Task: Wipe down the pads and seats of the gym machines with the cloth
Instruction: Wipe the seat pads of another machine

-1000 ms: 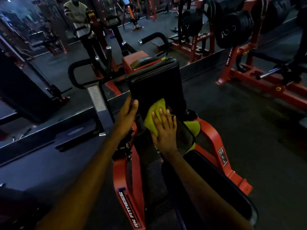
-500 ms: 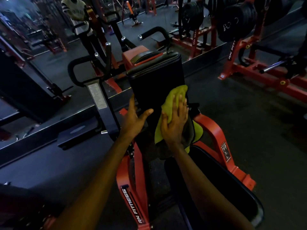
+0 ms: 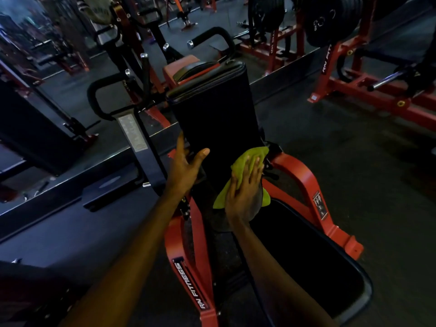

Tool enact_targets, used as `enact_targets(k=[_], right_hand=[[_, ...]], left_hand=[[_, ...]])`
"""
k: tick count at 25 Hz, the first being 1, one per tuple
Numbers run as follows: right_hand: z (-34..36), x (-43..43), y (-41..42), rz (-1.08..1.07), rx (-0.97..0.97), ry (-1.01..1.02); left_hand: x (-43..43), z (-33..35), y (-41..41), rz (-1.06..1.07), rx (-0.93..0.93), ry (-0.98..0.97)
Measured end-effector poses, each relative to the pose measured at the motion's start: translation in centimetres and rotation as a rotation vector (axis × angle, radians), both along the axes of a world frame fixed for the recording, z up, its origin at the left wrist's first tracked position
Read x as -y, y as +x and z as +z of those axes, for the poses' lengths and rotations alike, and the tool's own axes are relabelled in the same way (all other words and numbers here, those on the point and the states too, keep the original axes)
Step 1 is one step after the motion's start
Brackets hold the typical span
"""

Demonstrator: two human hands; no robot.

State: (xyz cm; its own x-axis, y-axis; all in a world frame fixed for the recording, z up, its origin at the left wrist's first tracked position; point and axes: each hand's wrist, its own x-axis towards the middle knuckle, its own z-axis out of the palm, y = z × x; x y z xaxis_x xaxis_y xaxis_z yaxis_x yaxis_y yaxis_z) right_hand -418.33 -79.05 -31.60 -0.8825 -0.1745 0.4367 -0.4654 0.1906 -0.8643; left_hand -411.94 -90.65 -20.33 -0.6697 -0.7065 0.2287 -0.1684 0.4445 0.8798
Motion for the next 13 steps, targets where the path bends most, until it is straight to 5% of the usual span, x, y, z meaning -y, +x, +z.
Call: enact_targets(k=[3,6,9,13], right_hand=[[-0.6,-0.8,0.4,0.034,-0.042,0.033],[-0.5,-2.7,-1.1,0.064,0.174,-0.160],[1.0,-6.2,-3.3,0.074,0.165,-0.287],[-1.4,-10.6,-5.4,0.170,0.057,0.034]], left_hand=[[-0.1,-0.1,0.0,-0.003,-0.018,-0.002],[0.0,-0.3,-0.1,-0.015,-0.052,0.000],[-0.3,-0.8,-0.2,0.011,-0.100,0.015],[-1.1,-1.9,-0.1,0.012,-0.166,0.057]])
